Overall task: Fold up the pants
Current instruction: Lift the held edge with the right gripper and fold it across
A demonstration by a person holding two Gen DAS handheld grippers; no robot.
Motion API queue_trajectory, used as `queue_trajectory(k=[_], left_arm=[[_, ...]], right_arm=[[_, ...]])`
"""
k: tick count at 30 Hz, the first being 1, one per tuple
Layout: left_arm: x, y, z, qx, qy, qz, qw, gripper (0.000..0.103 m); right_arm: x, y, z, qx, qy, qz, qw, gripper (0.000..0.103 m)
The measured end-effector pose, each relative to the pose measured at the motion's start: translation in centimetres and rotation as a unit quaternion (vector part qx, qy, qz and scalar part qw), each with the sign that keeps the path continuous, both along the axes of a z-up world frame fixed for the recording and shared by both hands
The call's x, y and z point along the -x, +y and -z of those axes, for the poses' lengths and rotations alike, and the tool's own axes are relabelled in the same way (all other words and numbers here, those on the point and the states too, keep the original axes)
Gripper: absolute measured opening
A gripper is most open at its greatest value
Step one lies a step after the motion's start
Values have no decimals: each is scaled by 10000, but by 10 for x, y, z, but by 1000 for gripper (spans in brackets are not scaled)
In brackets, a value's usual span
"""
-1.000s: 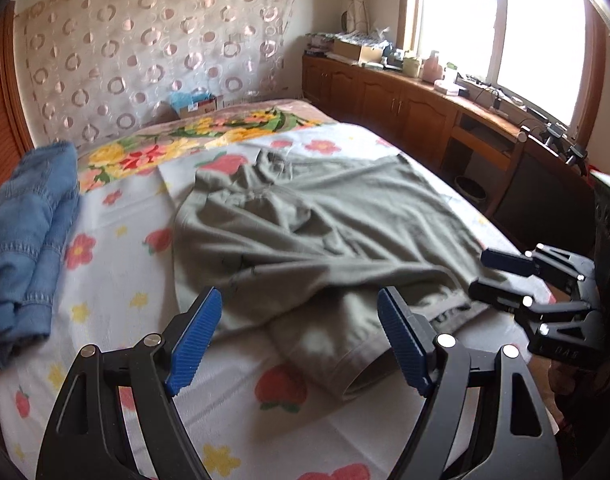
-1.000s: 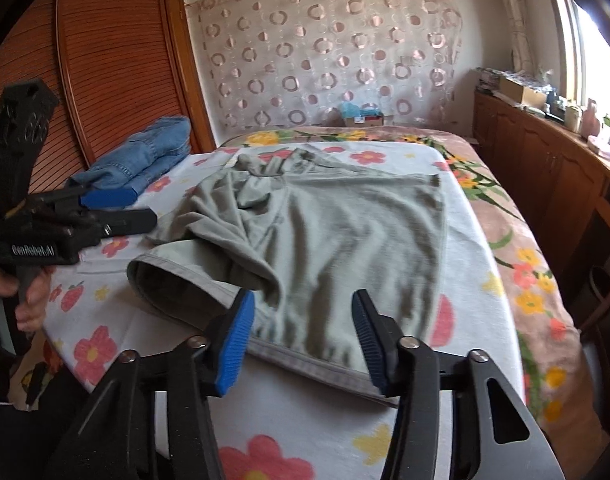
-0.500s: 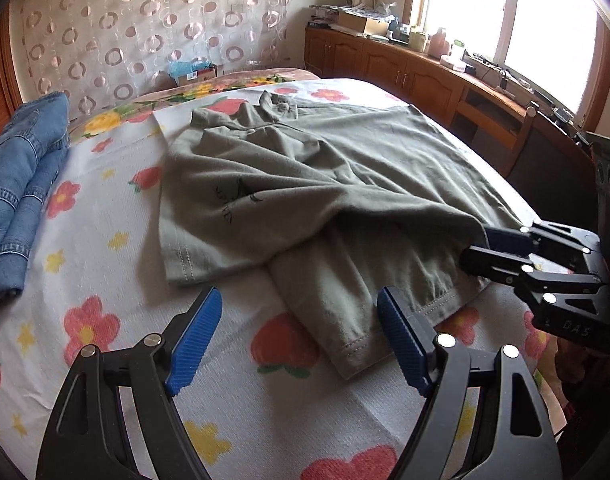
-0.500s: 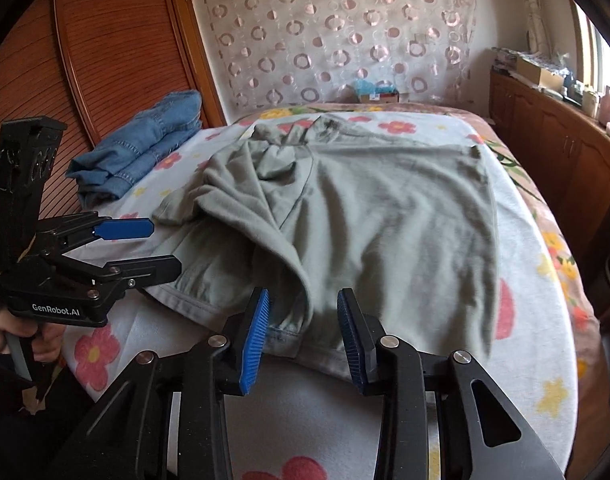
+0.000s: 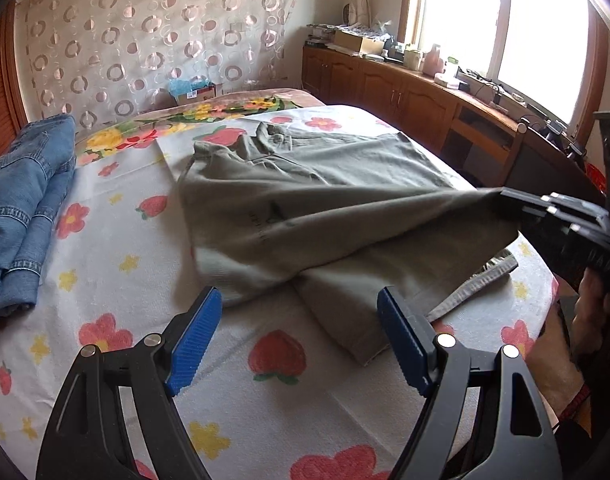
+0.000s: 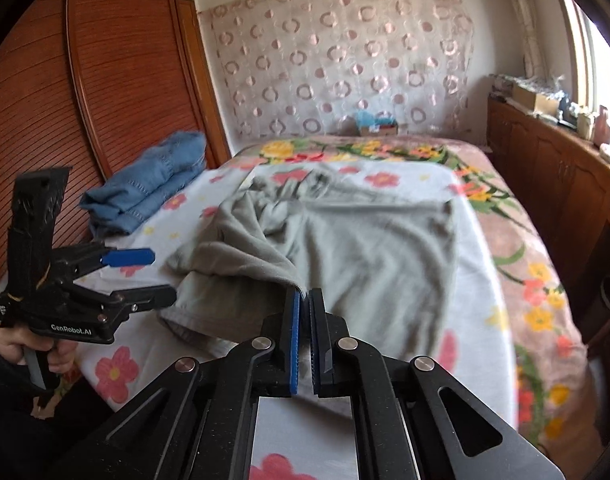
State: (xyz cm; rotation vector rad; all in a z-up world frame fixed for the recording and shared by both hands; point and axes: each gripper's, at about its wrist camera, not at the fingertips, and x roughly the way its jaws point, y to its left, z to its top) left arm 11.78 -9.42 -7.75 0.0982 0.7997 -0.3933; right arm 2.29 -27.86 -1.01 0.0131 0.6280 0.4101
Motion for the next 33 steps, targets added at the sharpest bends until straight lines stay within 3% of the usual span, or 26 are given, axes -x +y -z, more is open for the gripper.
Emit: queue_trajectory(k=[5,12,33], left_arm=[[-2,-5,3,-17,38,34,10000,81],[-2,-15,3,-51,26,123,9999,81],[-3,-14,8,-51,52,64,10000,81]], right_arm=[[15,-16,-3,16,-31,183,9998,4],[31,-17,16,132,316,239,9991,4],[22,-31,18,141,546,460,9974,7]])
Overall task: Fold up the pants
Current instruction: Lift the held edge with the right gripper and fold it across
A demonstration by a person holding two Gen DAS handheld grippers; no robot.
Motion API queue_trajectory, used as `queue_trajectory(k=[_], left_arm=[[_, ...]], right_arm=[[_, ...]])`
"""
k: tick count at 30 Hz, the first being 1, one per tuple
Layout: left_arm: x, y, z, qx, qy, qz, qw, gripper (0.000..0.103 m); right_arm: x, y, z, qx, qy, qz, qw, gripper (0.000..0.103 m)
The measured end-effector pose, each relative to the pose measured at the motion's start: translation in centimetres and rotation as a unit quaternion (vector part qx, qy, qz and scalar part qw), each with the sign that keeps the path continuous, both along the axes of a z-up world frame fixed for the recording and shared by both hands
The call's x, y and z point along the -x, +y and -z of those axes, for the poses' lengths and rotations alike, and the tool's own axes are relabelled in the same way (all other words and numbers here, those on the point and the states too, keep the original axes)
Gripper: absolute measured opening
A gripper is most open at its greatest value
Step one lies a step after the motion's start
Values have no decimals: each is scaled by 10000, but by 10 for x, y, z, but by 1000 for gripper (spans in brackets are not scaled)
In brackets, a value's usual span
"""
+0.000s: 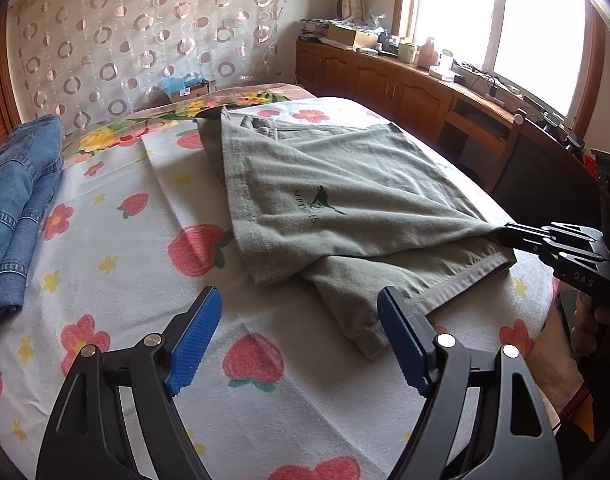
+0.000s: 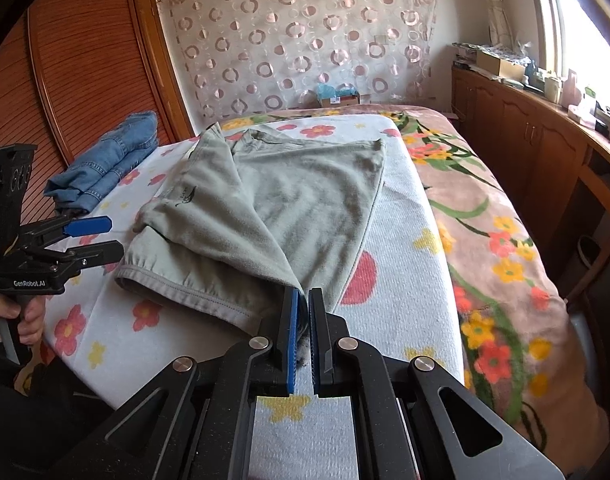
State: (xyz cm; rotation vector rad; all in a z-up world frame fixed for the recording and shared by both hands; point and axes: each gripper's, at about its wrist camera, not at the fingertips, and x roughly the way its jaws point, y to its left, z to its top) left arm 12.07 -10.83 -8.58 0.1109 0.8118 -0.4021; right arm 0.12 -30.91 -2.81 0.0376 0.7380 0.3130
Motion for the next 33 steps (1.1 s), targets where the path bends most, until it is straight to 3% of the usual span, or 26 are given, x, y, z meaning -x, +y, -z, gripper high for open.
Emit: queue_trajectory(k=[7,16,23,33], left_arm=[[-2,18,-7,35,-91,-206,9997,81],[-5,49,-17,78,-208,-513,9984,81],[-5,70,-24,78,-315,-703,9970,81],[-8,93,-26,151,-351,-944,9948,81]], right_arm=[[5,-1,-12,12,-264,33,9996,26],[-14,47,-20,-4,-442,-644,9969,26],[-45,100,-10,-63,-222,-1335,9908,26],[-76,152,2,338,-68,-2055,9781,23]])
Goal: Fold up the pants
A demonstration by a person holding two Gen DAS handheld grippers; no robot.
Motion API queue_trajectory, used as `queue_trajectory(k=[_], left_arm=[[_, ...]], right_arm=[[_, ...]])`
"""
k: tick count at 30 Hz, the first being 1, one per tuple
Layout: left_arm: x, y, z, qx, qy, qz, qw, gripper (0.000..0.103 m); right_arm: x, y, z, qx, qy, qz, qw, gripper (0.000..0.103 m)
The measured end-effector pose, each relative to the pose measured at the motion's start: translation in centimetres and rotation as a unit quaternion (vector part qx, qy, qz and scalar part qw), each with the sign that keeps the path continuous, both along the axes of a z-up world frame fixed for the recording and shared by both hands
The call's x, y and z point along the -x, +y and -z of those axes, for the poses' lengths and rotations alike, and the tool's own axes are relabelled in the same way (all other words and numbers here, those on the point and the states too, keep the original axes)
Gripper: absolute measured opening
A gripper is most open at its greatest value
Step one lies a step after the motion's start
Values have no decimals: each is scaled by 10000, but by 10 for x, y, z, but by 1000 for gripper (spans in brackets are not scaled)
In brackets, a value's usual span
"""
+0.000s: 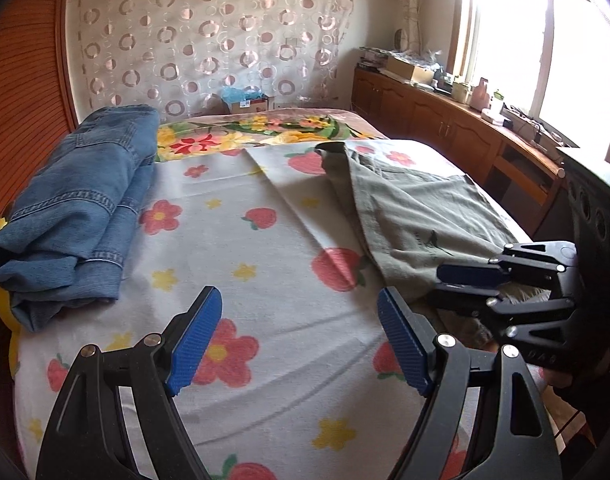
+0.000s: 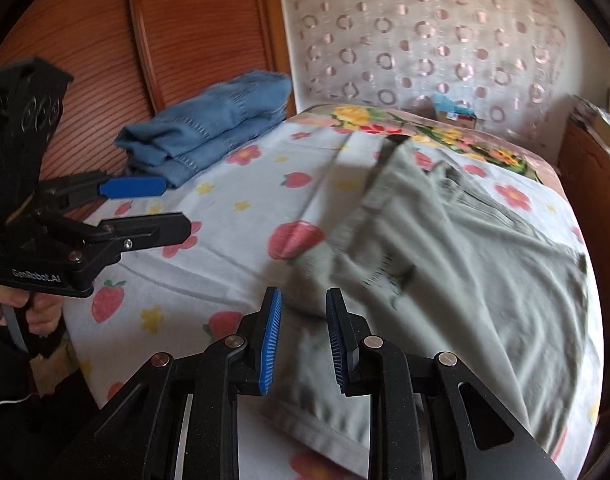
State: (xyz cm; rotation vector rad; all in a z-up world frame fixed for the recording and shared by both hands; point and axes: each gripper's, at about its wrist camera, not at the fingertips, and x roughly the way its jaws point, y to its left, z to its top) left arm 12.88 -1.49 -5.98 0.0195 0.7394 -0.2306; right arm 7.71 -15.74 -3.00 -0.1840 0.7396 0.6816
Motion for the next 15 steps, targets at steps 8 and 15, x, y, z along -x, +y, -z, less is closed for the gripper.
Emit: queue_trajectory(k=[8,15], left_arm=[[-1,10,2,52,-7,-109,9999,81],[-3,12,7,76,43,-135,9999,81]], right_arm=[[-20,20,11,361,182,-63,9992,20],[-26,35,13,793,94,-70,9968,14]])
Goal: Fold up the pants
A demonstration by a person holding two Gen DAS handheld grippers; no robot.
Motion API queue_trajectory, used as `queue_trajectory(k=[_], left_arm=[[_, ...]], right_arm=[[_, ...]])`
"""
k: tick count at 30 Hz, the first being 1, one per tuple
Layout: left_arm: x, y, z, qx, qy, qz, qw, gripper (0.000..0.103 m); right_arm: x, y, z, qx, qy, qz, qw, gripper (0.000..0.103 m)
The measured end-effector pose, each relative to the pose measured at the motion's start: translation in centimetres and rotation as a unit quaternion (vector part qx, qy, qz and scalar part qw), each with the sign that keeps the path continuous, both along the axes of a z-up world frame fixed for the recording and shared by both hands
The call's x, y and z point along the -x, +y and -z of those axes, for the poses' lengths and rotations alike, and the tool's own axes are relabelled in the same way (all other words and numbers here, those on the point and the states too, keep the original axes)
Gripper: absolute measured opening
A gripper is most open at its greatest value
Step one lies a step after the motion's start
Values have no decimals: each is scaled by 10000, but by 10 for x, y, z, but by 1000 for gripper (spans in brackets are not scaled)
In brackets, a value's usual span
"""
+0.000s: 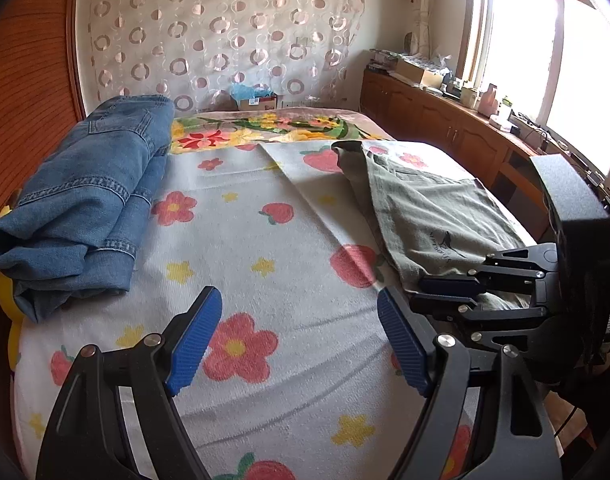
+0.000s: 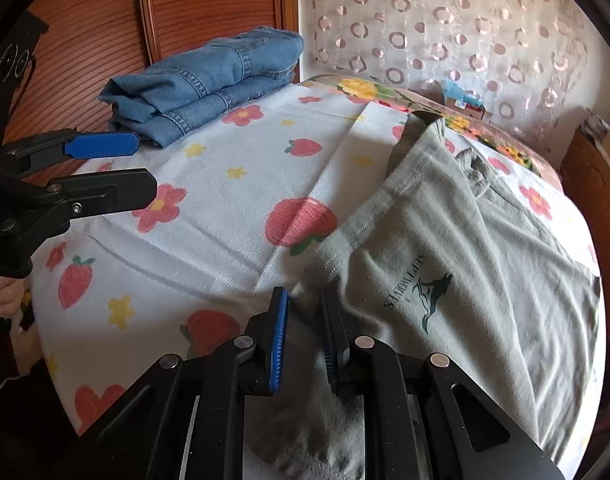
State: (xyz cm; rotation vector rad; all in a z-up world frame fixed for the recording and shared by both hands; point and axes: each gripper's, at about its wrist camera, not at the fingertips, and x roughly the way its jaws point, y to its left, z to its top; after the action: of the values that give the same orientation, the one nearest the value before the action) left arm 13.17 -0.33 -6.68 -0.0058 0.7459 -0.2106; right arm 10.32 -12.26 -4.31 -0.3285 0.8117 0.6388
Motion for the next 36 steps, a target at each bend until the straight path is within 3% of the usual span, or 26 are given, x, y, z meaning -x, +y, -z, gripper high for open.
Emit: queue_trajectory(k=[4,13,20,26,36], left_arm=[[1,-1,2,-6,24,23,10000,81],[1,-14,4,5,54,179,9998,81],[-9,-43,3,-59,60,526,9986,81],[-19,-67,4,-46,114,746,9971,81],[-18,-86,14,-133,273,951,9950,81]], right_arm=[[2,-1,-3,-26,-14,41,10000,3],[-2,-54,-50,-600,-343,447,9966,3],[-22,-97,-65,-542,-563,1000,9919,3],[-49,-129,-63,-283,-641,1546,9855,3],[-89,-153,-46,-142,-345,2263,9734,3]])
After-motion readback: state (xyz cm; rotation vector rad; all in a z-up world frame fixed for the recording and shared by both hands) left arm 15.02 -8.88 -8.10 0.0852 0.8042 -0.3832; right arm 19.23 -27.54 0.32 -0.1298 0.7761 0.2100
